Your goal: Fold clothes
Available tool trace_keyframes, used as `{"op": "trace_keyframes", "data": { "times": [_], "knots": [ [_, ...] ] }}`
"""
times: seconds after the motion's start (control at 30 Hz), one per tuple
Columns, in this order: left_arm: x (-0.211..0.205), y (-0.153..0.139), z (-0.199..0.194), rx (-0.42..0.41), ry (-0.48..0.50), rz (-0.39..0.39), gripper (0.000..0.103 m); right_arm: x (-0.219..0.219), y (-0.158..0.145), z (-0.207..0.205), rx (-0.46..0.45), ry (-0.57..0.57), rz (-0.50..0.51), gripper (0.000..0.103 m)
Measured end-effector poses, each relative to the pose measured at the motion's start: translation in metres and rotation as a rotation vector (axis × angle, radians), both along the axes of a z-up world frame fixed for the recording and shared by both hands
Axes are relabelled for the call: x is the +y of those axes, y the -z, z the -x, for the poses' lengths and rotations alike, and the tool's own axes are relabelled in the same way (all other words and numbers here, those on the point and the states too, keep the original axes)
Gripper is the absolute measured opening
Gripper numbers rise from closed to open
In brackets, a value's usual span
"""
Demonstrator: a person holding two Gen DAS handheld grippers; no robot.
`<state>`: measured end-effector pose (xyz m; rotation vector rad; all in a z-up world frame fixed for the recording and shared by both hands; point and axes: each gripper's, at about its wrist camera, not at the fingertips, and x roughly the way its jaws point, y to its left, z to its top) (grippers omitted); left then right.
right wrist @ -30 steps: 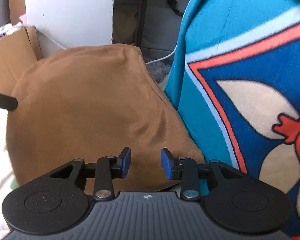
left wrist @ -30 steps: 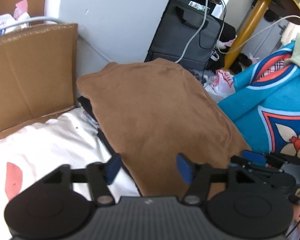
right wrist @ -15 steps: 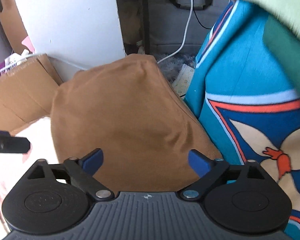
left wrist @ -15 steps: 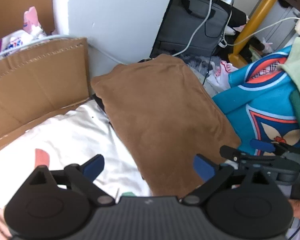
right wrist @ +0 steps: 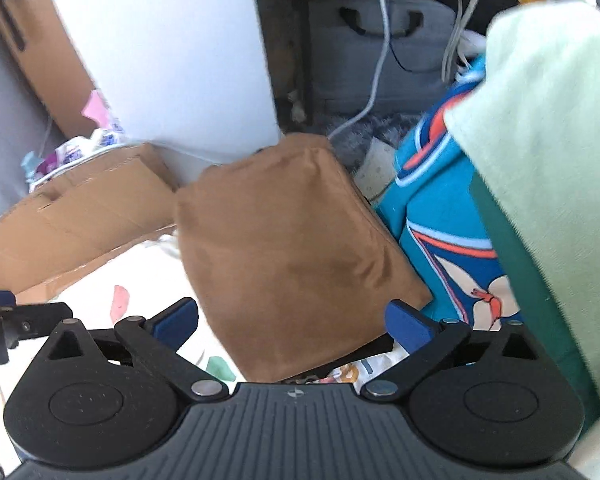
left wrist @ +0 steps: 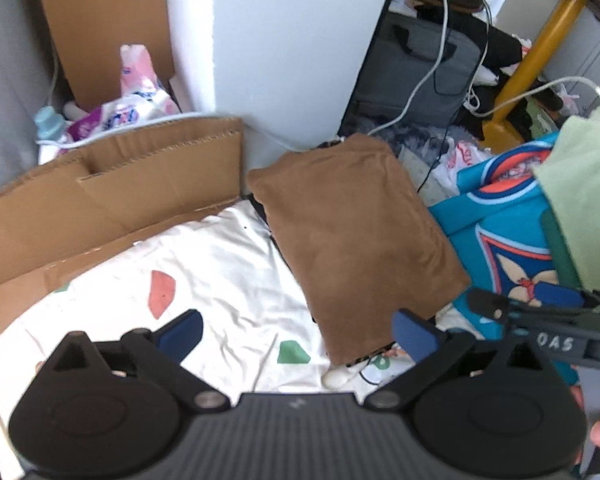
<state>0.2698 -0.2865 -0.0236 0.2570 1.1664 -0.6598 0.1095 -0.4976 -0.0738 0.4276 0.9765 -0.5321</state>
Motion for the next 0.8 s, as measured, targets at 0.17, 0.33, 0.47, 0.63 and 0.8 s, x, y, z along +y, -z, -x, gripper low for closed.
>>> {"op": "trace_keyframes", "data": {
  "times": [0.17,0.33,0.47,0.63,0.8],
  "knots": [
    [0.018,-0.03,0.013,0.01,-0.077,-0.025,0.102,0.016,-0.027,0.013,0.001,0.0,-0.048,0.103],
    [0.033,-0.063,0.033,0.025,-0.077,-0.017,0.102,0.033,-0.052,0.035,0.003,0.006,-0.099,0.103],
    [0.043,-0.093,0.052,-0.002,-0.063,-0.05,0.102,0.045,-0.077,0.054,-0.006,0.008,-0.12,0.103],
    [0.063,-0.124,0.076,-0.047,-0.083,-0.053,0.102,0.061,-0.111,0.074,-0.024,-0.037,-0.099,0.103],
    [0.087,-0.15,0.1,-0.074,-0.096,-0.03,0.102,0.081,-0.144,0.094,-0.053,-0.086,-0.085,0.103]
  ]
}}
